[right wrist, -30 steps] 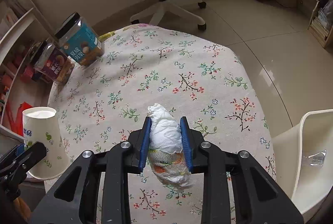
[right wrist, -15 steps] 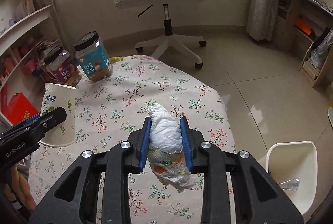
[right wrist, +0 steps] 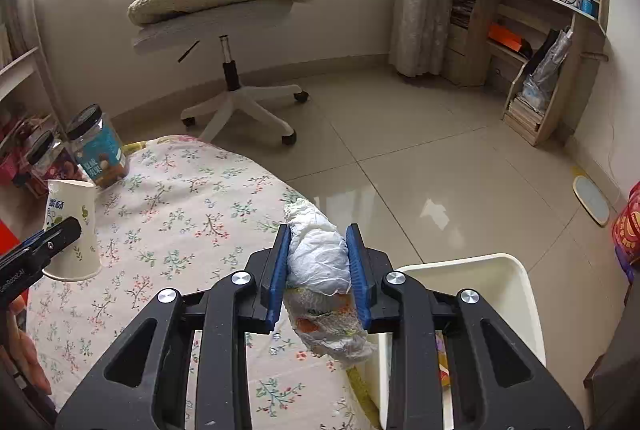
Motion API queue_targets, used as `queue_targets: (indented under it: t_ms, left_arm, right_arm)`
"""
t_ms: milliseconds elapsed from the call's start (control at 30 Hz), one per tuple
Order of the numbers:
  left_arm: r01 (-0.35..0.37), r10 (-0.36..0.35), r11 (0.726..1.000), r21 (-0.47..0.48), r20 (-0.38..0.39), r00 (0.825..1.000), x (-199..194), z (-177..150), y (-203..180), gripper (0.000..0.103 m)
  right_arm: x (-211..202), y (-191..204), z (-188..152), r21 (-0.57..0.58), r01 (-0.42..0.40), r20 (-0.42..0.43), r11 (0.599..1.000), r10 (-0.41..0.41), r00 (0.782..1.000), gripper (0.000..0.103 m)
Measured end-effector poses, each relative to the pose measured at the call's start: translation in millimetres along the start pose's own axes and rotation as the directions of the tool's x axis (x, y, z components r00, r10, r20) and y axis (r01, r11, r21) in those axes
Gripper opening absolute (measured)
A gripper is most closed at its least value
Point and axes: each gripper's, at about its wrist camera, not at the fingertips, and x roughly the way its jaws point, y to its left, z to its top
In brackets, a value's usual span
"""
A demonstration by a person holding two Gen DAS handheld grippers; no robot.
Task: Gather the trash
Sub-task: 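Drop the tissue bundle into the bin with the right gripper while the left drops the paper cup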
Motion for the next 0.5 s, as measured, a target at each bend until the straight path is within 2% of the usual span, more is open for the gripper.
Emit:
queue_targets:
  t_ms: [200,267,300,367,500]
  left_arm:
    - [0.082,-0.079,0.995,0.062,-0.045,0.996,11.7,-9.7,-38.0,0.056]
    - [0.102,-0.097,0.99,0.098,-0.06,0.993,16.5,-13.6,-56.1,0.056]
    - [0.115,-0.108,0.987,0.115,-0.065,0.992,18.8,-15.9,-65.8,0.056]
    - [0.154,-0.143,0.978,0.144,-0.083,0.986,24.0,-20.2,-87.2,0.056]
    - [0.255,-0.232,0.949,0.183,-0.141,0.963,38.8,-33.2,-139.3,0.056]
  right_arm:
    - [-9.2,-56.8,-3.5,0.079,0.134,0.006,0.988,-0.135,0.991,0.028]
    - [-13.3,-71.2,-3.8,0.09,0.18,0.008,0.979,-0.182,0.983,0.033]
    - [-15.5,-79.4,-4.6,0.103,0.2,0.011,0.974,-0.202,0.979,0.042]
    - [-22.6,-95.2,-5.8,0.147,0.227,0.029,0.963,-0.234,0.972,0.068]
    - [-37.7,-125.6,-6.5,0.242,0.269,0.067,0.932,-0.292,0.954,0.084]
